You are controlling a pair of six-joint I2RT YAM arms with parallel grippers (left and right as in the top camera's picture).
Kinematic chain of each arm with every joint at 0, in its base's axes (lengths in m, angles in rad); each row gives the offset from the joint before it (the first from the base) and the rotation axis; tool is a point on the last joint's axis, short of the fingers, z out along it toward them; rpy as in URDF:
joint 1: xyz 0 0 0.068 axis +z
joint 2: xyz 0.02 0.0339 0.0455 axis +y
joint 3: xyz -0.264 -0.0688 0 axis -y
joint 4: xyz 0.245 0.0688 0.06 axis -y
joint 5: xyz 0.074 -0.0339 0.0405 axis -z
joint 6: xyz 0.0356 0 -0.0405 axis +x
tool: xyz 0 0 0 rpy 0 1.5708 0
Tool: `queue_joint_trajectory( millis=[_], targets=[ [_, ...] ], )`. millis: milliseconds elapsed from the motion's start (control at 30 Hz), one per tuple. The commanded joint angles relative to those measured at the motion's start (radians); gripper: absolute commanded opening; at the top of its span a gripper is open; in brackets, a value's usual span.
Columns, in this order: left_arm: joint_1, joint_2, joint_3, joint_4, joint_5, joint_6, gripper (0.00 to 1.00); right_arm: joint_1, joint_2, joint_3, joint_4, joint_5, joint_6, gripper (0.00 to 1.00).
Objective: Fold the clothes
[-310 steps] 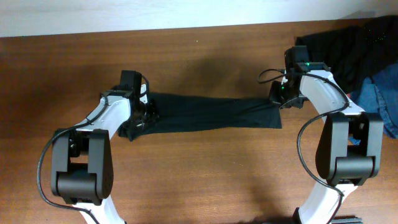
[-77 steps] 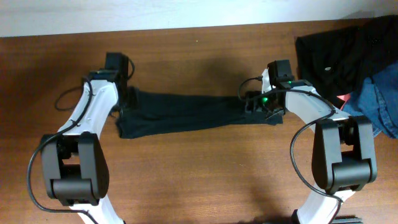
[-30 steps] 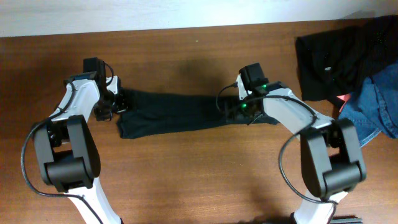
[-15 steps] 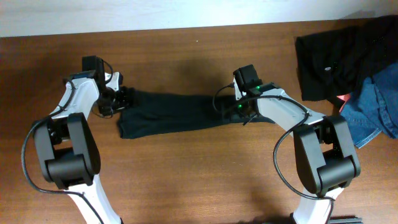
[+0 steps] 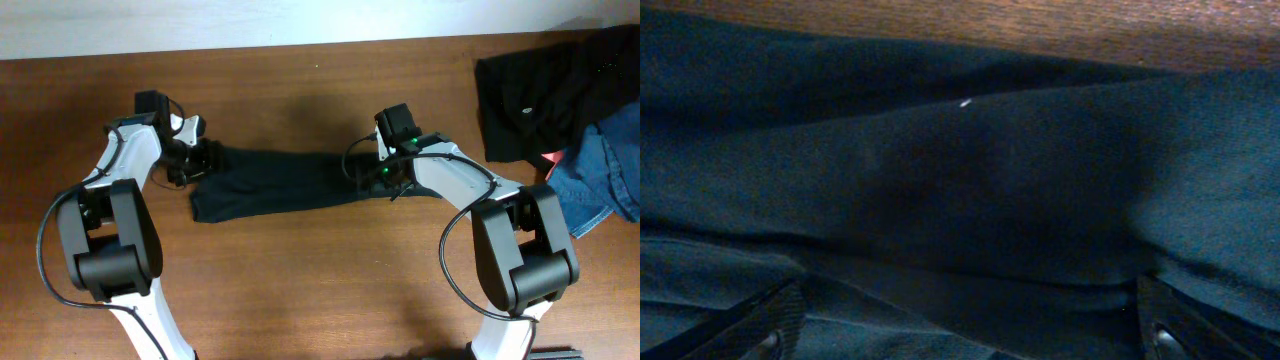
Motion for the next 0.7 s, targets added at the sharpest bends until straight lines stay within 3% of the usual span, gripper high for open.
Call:
queue_joint_trajectory(
  millis=[0, 233, 467, 500, 667],
  targets=[
    [0.016, 0.073, -0.018, -0.024, -0.09, 0.009, 0.85, 0.011, 0.048, -0.004, 0.006, -0.025, 0.0, 0.99],
    [0.021, 0.094, -0.016, -0.169, -0.097, 0.039, 0.86, 0.011, 0.048, -0.006, 0.011, 0.005, -0.002, 0.99],
    [0.023, 0.115, -0.016, -0.196, -0.106, 0.046, 0.87, 0.011, 0.048, -0.006, 0.003, 0.005, -0.002, 0.99],
    [0.024, 0.115, -0.016, -0.196, -0.116, 0.046, 0.92, 0.011, 0.048, -0.006, 0.002, 0.005, -0.002, 0.99],
    [0.061, 0.115, -0.013, -0.225, -0.179, -0.011, 0.95, 0.011, 0.048, -0.006, 0.003, 0.005, -0.002, 0.99]
  ],
)
